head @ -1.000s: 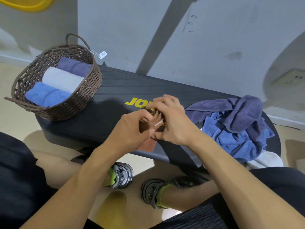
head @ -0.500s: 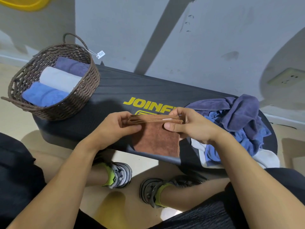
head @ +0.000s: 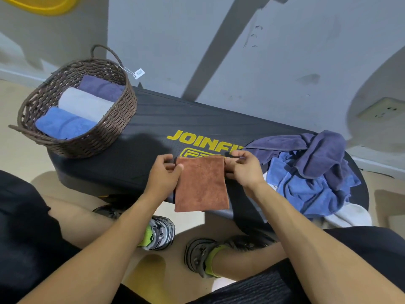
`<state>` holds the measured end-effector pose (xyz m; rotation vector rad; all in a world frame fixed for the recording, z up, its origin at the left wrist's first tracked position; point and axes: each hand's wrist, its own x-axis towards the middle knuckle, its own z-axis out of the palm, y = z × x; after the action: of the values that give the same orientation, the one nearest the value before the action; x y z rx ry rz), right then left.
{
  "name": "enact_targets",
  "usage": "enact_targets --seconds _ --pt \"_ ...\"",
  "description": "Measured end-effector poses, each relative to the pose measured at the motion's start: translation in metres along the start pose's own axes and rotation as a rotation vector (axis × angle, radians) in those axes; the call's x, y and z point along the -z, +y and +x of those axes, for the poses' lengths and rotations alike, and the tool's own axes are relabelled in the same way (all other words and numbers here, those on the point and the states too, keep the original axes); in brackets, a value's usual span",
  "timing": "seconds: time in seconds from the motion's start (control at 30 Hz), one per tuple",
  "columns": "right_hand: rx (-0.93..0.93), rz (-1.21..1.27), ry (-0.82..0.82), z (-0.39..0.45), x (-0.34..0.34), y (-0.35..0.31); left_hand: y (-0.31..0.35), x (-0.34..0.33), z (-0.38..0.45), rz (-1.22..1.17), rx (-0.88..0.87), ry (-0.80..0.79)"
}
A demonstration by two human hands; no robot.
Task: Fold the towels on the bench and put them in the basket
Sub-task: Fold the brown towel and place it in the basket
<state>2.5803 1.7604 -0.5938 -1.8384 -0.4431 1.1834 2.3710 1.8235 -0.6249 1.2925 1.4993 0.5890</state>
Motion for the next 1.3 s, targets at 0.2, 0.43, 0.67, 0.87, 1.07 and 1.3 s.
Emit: enact_targets --seconds 0.2,0.43,0.67,0.87,1.07,1.3 --pt "0.326 -0.552 -0.144 -0.011 0.001 -0.017 0.021 0.022 -0.013 0.485 -0.617 -0.101" --pt "0.435 -1.002 -0.518 -0.029 -0.01 0.001 0.006 0.012 -0.034 0.76 -0.624 -0.506" --pt "0.585 -1.289 -0.593 -0.031 -0.01 0.016 -0.002 0.019 -0.042 0.9 -0.648 -0.53" --pt "0.709 -1.22 -0.465 -0.032 -0.009 0.018 -0.007 0.019 -0.044 0.837 -0.707 -0.457" --pt "0.581 -1.019 -0.398 -0.03 0.0 0.007 -0.008 0.017 -0.042 0.682 -0.729 -0.332" --pt "0.425 -1.008 -0.426 -0.025 0.01 0.002 -0.004 0.021 -0.024 0.564 -0.445 -0.251"
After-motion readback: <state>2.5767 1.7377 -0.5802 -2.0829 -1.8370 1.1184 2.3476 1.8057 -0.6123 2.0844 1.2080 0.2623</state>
